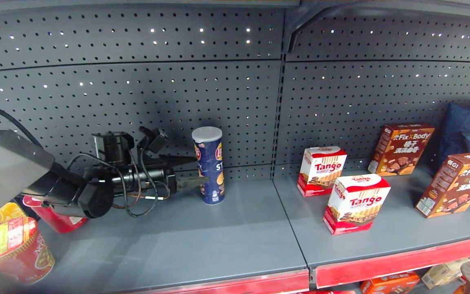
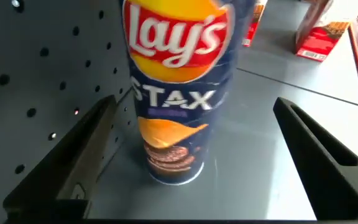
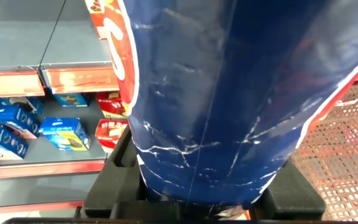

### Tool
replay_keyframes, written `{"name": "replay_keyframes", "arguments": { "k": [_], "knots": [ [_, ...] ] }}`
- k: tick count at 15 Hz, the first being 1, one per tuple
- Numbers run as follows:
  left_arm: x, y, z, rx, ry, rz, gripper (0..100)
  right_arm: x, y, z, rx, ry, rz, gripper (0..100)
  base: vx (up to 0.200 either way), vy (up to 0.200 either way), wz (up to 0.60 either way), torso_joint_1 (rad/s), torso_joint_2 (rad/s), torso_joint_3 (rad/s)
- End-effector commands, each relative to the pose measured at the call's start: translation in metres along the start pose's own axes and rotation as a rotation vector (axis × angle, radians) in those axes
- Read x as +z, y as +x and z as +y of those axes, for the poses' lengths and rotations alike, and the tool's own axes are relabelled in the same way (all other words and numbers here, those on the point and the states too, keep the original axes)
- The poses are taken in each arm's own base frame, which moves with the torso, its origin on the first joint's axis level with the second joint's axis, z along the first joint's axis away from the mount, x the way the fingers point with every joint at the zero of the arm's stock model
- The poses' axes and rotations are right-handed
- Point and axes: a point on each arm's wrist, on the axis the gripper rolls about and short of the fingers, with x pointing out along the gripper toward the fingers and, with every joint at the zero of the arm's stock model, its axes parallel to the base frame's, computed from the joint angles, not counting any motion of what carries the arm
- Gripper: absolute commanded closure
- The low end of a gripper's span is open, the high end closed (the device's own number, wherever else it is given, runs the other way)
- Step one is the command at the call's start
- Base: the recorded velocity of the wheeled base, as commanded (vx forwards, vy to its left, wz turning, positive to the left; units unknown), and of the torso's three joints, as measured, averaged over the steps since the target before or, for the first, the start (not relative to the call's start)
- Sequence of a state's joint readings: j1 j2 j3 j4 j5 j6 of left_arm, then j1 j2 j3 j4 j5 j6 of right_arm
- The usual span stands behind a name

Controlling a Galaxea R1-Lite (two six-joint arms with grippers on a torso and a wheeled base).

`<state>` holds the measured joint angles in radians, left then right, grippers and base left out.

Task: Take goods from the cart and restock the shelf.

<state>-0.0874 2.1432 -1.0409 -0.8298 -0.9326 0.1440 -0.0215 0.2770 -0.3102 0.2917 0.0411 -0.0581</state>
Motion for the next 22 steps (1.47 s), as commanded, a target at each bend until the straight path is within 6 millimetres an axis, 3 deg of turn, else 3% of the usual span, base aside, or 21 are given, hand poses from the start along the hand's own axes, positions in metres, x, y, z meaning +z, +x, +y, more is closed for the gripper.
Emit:
{"name": "replay_keyframes", "arguments": {
  "k": [1,8,22],
  "knots": [
    [-0.008,0.008,0.009,-0.004,-0.005,0.003,0,-0.001,0.0,0.0,0.001,0.0,0.004,100,0.0,0.0,0.0,0.0,0.0,0.0],
    [-0.006,0.025,0.024,-0.017,0.01,-0.021,0,-0.003,0.001,0.0,0.001,0.0,0.013,100,0.0,0.0,0.0,0.0,0.0,0.0],
    [-0.007,0.069,0.022,-0.086,0.027,-0.037,0,-0.005,0.002,0.0,0.0,0.001,0.021,100,0.0,0.0,0.0,0.0,0.0,0.0]
  ]
}}
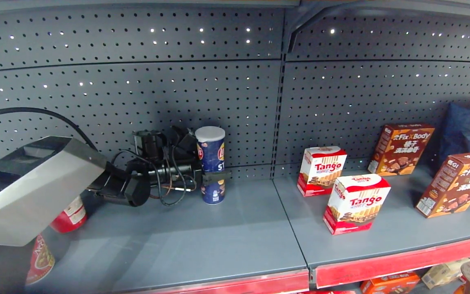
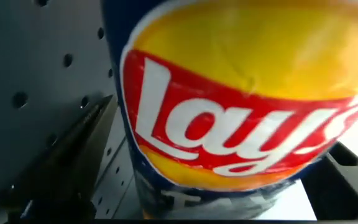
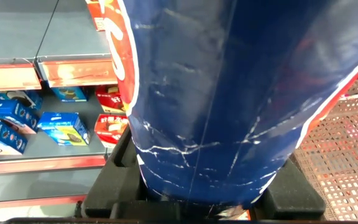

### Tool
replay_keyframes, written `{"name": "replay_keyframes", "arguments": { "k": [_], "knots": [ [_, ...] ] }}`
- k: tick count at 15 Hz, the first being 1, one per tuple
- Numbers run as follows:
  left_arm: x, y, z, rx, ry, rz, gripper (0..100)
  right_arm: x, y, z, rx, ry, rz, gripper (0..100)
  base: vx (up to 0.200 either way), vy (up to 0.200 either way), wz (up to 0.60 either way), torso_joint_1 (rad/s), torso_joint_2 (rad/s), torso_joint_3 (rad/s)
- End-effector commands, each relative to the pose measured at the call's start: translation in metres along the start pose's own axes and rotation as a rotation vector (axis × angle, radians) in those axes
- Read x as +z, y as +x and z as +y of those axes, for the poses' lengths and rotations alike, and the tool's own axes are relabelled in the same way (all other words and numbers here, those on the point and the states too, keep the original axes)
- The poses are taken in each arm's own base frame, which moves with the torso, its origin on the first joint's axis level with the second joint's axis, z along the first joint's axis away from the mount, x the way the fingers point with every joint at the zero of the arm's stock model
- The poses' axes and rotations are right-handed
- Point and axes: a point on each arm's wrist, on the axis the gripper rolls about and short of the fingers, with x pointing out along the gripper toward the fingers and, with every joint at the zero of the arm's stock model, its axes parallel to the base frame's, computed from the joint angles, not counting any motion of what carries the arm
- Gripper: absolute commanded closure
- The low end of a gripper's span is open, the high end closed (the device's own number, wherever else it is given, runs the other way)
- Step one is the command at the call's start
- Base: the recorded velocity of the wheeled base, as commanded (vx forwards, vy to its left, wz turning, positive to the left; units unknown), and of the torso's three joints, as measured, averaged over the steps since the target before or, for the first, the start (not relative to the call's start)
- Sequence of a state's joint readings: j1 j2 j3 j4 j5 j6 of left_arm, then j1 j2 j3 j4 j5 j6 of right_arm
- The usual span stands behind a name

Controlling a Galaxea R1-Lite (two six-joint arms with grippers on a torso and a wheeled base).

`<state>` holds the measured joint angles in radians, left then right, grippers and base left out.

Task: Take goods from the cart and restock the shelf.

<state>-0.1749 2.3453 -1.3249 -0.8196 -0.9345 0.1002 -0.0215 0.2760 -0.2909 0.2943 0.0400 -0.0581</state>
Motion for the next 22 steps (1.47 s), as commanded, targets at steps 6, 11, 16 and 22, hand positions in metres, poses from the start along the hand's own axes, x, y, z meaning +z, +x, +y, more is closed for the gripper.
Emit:
{"name": "replay_keyframes", "arguments": {
  "k": [6,11,16,22],
  "knots": [
    [-0.003,0.002,-0.001,0.0,0.002,0.002,100,-0.002,0.001,0.0,0.002,0.0,0.007,100,0.0,0.0,0.0,0.0,0.0,0.0],
    [0.014,-0.02,-0.036,0.093,0.027,-0.003,100,-0.003,0.001,0.0,0.002,0.0,0.006,100,0.0,0.0,0.0,0.0,0.0,0.0],
    [0.037,-0.042,-0.105,0.387,0.024,0.024,100,-0.004,0.001,0.0,-0.005,0.002,0.014,100,0.0,0.0,0.0,0.0,0.0,0.0],
    [0.047,-0.052,-0.158,0.509,-0.05,-0.02,100,-0.003,0.0,0.001,-0.034,0.007,0.005,100,0.0,0.0,0.0,0.0,0.0,0.0]
  ]
}}
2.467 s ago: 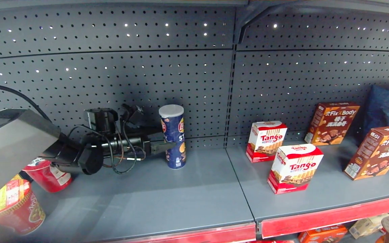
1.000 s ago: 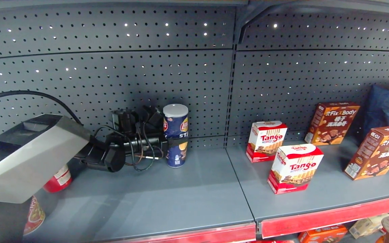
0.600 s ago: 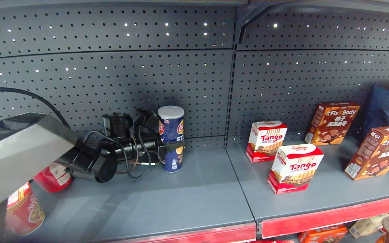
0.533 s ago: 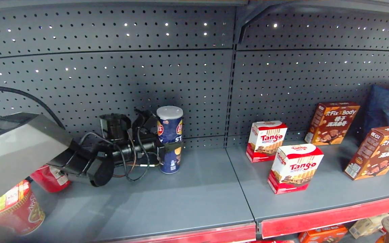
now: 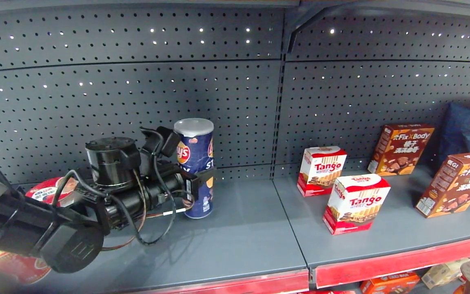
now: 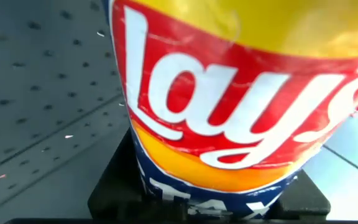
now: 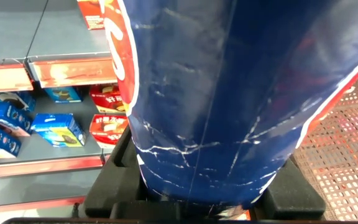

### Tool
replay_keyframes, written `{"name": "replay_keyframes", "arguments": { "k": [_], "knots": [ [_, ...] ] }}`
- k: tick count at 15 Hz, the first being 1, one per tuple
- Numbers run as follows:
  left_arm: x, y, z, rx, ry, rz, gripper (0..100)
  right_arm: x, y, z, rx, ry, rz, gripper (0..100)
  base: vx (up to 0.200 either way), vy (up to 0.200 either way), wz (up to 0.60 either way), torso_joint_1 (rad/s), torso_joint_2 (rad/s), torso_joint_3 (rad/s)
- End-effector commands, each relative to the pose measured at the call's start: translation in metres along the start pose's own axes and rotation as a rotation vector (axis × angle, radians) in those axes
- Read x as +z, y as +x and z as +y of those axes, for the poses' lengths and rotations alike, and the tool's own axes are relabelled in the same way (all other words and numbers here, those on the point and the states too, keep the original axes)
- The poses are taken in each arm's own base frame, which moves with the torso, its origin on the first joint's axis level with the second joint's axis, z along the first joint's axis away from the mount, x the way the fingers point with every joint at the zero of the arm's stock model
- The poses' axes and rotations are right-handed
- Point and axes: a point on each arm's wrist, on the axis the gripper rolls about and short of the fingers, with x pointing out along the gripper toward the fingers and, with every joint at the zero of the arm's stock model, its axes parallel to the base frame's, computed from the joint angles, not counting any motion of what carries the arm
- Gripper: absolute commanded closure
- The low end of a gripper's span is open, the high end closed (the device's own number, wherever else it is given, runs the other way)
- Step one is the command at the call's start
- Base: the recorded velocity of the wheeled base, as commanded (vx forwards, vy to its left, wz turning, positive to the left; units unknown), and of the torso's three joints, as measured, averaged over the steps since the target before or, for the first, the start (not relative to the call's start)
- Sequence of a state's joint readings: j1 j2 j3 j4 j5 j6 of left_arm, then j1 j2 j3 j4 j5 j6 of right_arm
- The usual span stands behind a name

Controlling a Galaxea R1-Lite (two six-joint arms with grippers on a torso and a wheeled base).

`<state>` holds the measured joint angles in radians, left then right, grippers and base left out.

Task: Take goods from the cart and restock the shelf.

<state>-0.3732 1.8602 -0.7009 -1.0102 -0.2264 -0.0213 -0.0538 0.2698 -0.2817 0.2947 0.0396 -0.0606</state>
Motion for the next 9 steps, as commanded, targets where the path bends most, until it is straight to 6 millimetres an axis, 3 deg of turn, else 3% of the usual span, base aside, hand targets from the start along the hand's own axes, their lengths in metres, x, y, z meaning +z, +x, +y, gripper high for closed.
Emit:
{"name": "replay_keyframes", "arguments": {
  "k": [1,9],
  "knots": [
    [0.004,-0.013,-0.012,0.019,0.01,-0.053,100,0.0,0.0,0.0,-0.003,0.0,0.0,100,0.0,0.0,0.0,0.0,0.0,0.0],
    [-0.012,-0.031,-0.03,0.163,0.002,-0.03,100,0.0,0.0,0.0,-0.01,-0.022,0.0,100,0.0,0.0,0.0,0.0,0.0,0.0]
  ]
}}
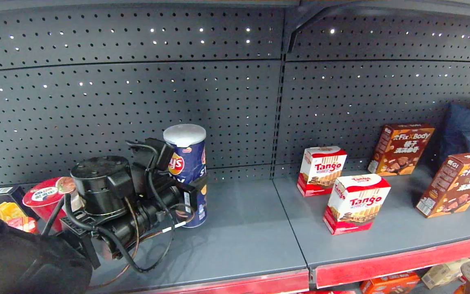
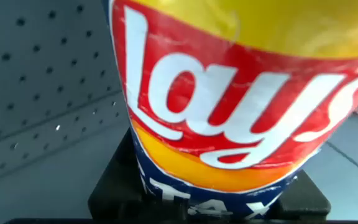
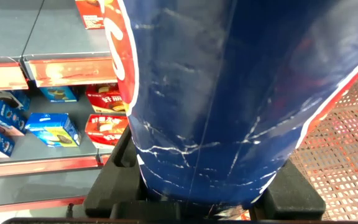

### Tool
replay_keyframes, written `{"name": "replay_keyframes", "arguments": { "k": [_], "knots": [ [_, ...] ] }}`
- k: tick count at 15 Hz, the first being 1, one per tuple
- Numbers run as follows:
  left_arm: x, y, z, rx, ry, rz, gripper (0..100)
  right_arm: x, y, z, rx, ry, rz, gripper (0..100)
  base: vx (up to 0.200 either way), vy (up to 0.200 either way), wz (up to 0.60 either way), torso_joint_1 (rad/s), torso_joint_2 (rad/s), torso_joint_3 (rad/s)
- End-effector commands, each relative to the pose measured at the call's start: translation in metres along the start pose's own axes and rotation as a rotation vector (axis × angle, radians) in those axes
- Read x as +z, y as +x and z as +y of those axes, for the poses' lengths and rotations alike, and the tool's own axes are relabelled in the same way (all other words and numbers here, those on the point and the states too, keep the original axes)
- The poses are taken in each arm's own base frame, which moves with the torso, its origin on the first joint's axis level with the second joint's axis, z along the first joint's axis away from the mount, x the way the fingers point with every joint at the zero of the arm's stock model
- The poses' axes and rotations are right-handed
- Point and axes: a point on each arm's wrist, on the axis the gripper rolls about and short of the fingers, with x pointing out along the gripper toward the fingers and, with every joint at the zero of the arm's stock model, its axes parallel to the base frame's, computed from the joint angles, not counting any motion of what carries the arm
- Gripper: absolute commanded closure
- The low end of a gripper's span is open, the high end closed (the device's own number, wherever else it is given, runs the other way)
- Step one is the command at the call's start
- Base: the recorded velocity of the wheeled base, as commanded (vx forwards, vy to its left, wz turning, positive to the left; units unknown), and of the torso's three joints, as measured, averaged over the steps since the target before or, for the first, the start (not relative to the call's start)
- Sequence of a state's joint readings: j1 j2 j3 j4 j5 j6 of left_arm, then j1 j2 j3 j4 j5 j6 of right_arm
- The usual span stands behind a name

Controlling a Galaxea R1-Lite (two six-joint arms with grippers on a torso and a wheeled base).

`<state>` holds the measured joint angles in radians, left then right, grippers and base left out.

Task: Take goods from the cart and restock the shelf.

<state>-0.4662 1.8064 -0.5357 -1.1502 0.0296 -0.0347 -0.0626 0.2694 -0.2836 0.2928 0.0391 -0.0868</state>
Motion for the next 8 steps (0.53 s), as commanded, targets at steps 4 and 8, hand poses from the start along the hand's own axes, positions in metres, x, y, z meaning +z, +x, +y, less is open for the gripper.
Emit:
{"name": "replay_keyframes", "arguments": {
  "k": [4,8],
  "knots": [
    [-0.011,-0.032,-0.006,0.032,0.005,0.051,100,0.0,0.001,0.0,0.0,-0.001,0.007,100,0.0,0.0,0.0,0.0,0.0,0.0],
    [-0.011,-0.043,-0.017,0.028,-0.044,0.053,100,0.0,0.001,0.0,-0.002,-0.002,0.007,100,0.0,0.0,0.0,0.0,0.0,0.0]
  ]
}}
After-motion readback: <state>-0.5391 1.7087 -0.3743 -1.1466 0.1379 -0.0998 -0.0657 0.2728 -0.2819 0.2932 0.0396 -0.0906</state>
